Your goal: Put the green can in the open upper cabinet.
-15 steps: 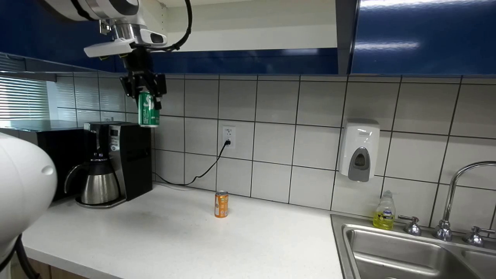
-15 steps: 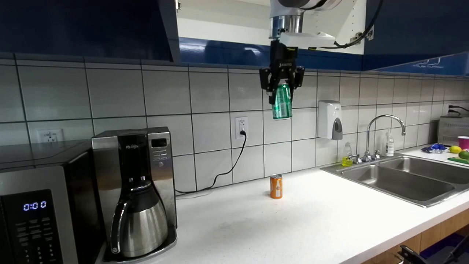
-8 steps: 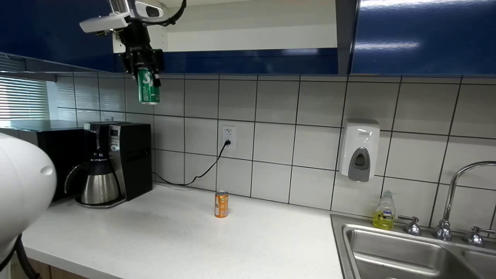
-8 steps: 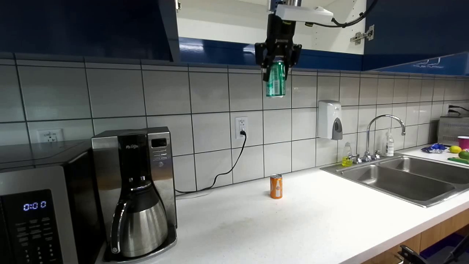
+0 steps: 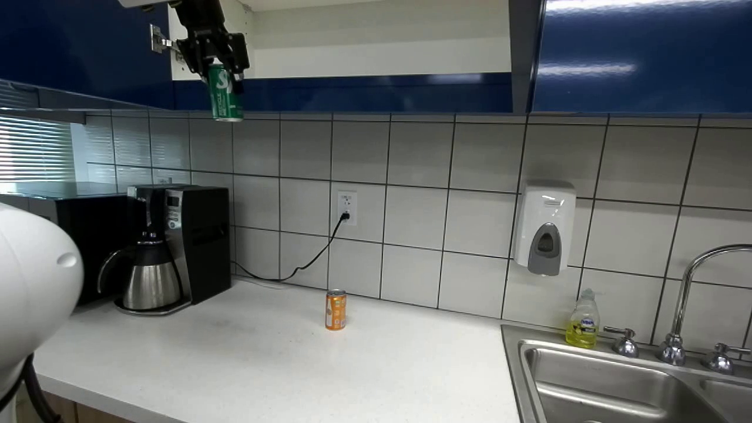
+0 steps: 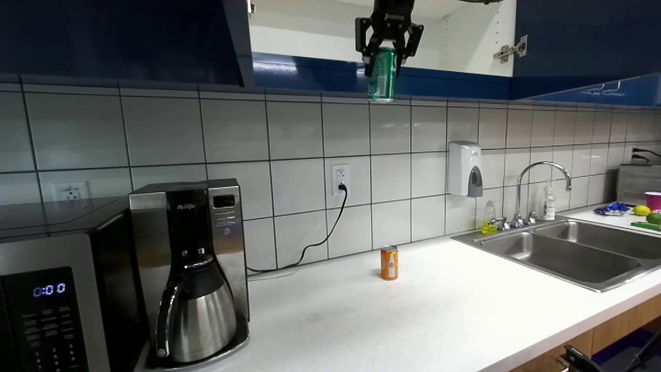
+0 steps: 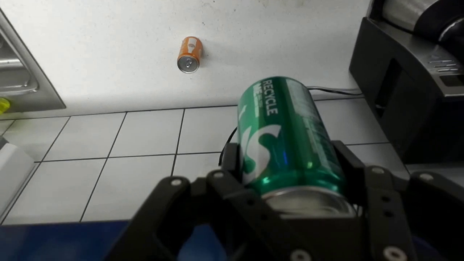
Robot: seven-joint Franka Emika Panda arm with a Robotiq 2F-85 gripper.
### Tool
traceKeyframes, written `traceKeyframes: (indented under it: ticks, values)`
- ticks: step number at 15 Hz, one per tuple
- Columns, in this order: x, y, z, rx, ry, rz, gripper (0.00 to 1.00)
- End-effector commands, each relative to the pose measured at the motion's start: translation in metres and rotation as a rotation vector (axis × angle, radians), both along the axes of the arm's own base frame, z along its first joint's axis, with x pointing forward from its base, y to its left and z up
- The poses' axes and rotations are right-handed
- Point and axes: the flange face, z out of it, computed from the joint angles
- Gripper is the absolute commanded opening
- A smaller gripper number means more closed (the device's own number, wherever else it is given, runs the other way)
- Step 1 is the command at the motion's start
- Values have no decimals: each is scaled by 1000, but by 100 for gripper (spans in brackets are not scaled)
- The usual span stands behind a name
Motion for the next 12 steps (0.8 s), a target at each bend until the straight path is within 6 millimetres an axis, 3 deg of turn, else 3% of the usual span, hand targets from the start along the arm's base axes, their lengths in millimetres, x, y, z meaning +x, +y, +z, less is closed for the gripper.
traceKeyframes:
  ticks: [1,12]
  values:
    - [0,2,32,22,-21,-35,39]
    - [2,10,86,52,-71,-70,39]
